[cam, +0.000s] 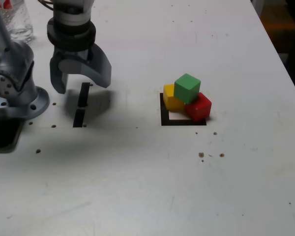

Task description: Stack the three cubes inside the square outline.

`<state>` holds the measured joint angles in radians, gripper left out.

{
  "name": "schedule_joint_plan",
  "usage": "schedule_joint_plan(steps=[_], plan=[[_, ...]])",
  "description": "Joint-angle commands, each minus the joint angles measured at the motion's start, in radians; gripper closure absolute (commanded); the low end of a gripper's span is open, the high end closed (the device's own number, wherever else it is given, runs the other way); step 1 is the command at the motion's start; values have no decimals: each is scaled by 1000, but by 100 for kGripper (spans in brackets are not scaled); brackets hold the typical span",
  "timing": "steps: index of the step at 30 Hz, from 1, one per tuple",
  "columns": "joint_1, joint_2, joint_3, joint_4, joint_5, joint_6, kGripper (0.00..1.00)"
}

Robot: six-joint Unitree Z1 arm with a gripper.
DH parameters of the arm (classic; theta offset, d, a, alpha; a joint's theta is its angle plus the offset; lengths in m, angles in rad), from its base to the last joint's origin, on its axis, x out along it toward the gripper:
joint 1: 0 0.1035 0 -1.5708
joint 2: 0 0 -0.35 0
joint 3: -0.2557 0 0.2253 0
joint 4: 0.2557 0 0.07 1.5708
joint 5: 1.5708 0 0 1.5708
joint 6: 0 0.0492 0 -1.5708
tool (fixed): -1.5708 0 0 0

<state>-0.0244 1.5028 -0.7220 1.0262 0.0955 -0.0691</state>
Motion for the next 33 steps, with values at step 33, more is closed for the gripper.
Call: schedule_joint_plan(steps=[33], plan=[[-96,56,-230,154,-50,8,6]])
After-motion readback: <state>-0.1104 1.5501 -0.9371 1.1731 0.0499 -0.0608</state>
